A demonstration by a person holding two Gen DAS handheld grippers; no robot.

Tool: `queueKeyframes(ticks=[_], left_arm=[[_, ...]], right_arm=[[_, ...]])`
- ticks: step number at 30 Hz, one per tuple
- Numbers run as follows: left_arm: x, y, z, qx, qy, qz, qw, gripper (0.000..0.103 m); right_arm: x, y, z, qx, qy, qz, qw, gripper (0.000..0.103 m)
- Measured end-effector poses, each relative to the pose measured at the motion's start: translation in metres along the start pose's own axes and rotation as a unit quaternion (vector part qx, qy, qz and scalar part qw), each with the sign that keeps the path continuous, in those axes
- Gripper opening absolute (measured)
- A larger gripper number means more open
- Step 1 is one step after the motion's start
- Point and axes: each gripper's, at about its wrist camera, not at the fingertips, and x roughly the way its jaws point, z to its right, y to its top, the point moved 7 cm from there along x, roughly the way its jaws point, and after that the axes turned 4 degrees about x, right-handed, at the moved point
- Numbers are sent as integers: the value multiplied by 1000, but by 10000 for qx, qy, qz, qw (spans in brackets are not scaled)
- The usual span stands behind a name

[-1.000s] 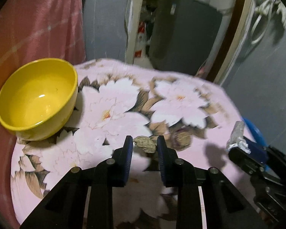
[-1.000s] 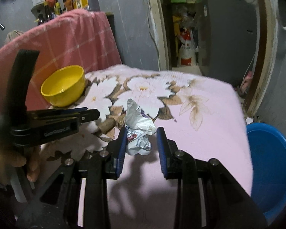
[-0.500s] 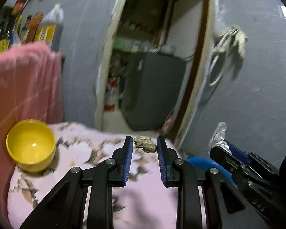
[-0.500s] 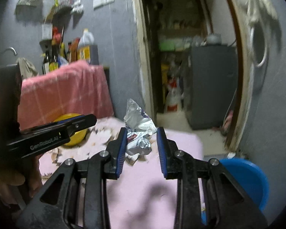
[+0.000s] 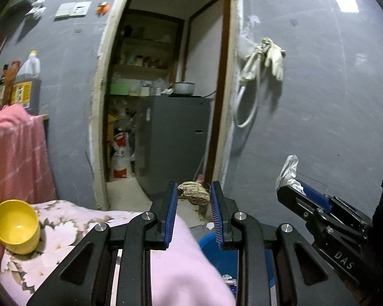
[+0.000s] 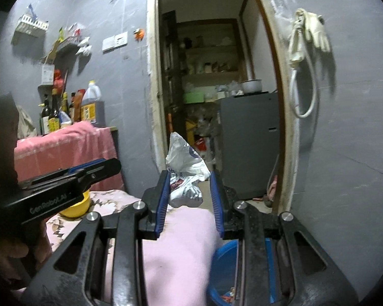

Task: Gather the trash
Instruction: 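Carry the brown scrap and silver foil over the blue basin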

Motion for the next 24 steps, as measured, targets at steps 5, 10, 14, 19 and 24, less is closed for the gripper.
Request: queueKeyframes(ticks=[5, 10, 14, 19, 24], left_arm=[[12, 3, 31, 214, -159, -31, 9996, 22], [26, -1, 49, 316, -282, -129, 9990, 22], [39, -8, 62, 402, -354, -249, 9983, 22], [58, -20, 76, 470, -427, -422, 9971, 22], [80, -36, 85, 532, -513, -673, 9950, 22]], right_arm=[[-12, 0, 28, 142, -165, 32, 9998, 39], [-14, -5, 50, 261, -297, -31, 9992, 39], [-13, -14, 67, 364, -389, -115, 9985, 39], [-6, -27, 85, 460, -442, -259, 9976, 39], [2, -44, 105, 604, -534, -417, 9959, 39]])
